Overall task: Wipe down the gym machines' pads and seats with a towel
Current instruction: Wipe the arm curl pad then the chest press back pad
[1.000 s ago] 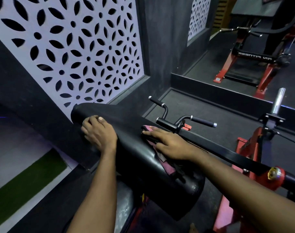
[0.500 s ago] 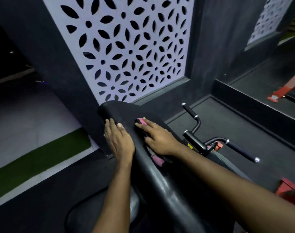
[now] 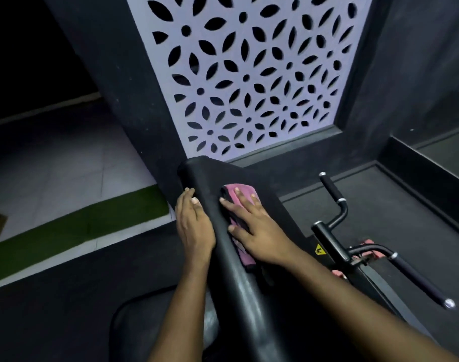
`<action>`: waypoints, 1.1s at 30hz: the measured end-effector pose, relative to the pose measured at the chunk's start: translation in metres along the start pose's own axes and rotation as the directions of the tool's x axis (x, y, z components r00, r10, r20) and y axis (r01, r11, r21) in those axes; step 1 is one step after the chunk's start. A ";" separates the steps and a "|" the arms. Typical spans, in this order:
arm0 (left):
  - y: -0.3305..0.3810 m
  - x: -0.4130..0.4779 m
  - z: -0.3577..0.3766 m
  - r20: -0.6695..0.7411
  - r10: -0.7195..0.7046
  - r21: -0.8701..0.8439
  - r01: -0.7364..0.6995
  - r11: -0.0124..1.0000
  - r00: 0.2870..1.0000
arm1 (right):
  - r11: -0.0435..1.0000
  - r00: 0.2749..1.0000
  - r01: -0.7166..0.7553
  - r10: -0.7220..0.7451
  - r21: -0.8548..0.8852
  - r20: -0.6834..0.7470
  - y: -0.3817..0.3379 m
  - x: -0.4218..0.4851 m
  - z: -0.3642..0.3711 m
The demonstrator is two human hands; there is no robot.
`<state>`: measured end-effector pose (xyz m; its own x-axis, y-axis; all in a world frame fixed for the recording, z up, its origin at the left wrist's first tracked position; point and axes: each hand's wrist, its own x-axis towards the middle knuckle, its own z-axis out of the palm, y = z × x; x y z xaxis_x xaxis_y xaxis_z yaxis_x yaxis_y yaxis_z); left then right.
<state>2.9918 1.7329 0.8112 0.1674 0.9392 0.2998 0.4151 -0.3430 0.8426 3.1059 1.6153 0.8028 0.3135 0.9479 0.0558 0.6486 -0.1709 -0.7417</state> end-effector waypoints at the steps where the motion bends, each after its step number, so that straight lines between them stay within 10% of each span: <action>1: 0.000 0.001 0.002 0.004 0.013 0.013 -0.013 1.000 1.000 | 0.999 1.000 0.008 -0.008 -0.043 0.007 -0.003 0.016 0.000; 9: 0.000 0.007 0.003 0.030 0.120 0.195 -0.123 0.973 0.992 | 0.999 0.997 -0.019 0.022 -0.041 0.072 -0.016 0.151 -0.021; 18: 0.017 0.037 0.020 -0.043 0.038 0.301 -0.023 0.953 0.998 | 0.999 1.000 0.023 -0.024 -0.033 -0.009 -0.004 0.100 -0.001; 33: 0.014 0.039 0.026 0.049 0.041 0.329 -0.055 0.943 0.998 | 0.874 0.874 -0.486 0.486 0.017 -0.018 0.053 0.166 -0.030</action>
<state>3.0271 1.7642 0.8229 0.2282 0.9224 0.3117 0.6765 -0.3804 0.6306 3.2135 1.7559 0.7930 0.6017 0.7403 -0.2998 0.4026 -0.6054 -0.6866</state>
